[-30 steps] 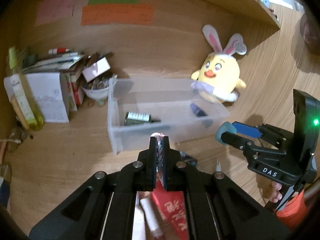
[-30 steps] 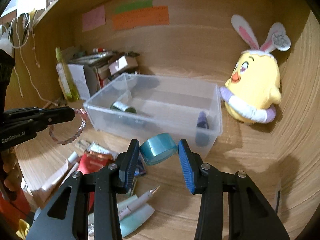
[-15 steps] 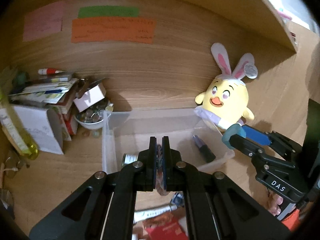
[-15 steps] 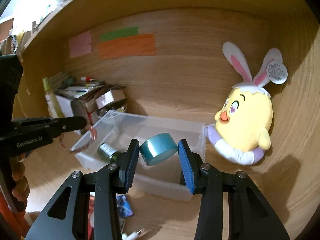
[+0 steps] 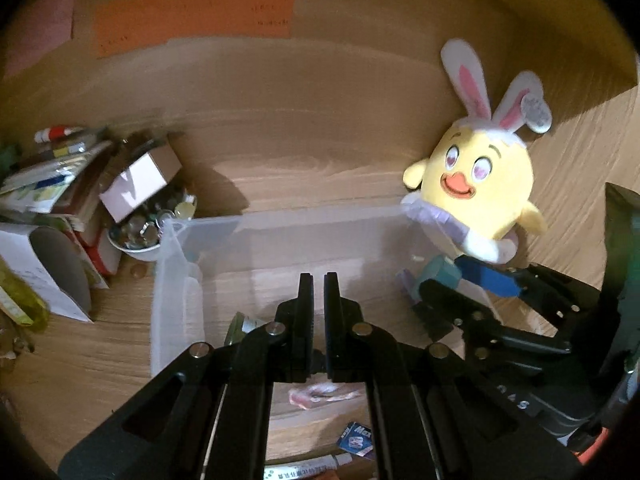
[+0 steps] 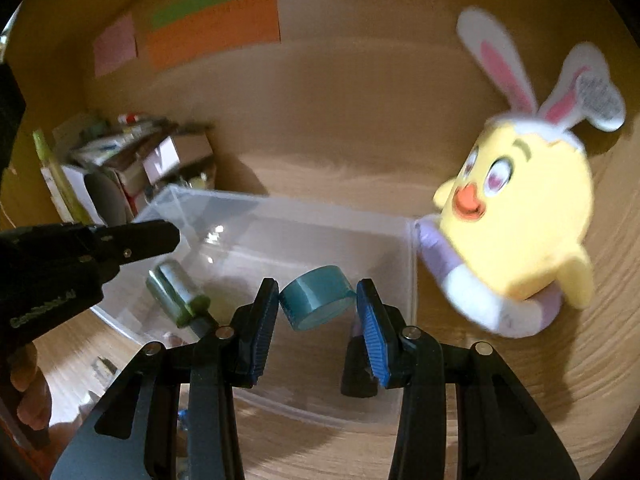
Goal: Organize objects
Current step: 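Carry the pink hair tie with left tool while right tool carries the blue tape roll into the box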
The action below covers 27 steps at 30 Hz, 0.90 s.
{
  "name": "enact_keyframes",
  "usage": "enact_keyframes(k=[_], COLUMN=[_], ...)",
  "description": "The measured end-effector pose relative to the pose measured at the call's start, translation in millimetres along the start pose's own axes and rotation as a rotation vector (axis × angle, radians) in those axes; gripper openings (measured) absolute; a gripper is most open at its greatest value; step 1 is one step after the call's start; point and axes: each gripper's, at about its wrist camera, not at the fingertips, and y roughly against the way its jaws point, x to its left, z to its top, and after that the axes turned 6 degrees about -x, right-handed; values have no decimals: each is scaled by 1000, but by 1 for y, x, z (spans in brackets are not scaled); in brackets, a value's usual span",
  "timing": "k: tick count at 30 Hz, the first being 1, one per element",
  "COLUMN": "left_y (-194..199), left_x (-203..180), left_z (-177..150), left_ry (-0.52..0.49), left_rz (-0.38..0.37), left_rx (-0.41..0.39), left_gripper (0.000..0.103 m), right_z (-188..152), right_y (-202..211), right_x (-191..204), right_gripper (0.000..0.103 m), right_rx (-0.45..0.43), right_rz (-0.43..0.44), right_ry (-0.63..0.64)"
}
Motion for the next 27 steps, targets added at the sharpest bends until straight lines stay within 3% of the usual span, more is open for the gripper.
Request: enact_keyframes(k=[6, 9, 16, 22, 27], left_y=[-2, 3, 21, 50, 78], left_x=[6, 11, 19, 27, 29], left_z=[-7, -10, -17, -16, -23], left_ry=[-4, -3, -14, -13, -44], left_rz=[2, -2, 13, 31, 83], left_rx=[33, 37, 21, -30, -83], left_gripper=[4, 11, 48, 65, 85], right_z=[-11, -14, -14, -11, -9], right_y=[-24, -31, -32, -14, 26], right_x=[2, 3, 5, 6, 15], right_gripper=[37, 38, 38, 51, 72], right_rx=[82, 115, 145, 121, 34], right_rz=[16, 21, 10, 2, -7], right_ry=[12, 17, 20, 18, 34])
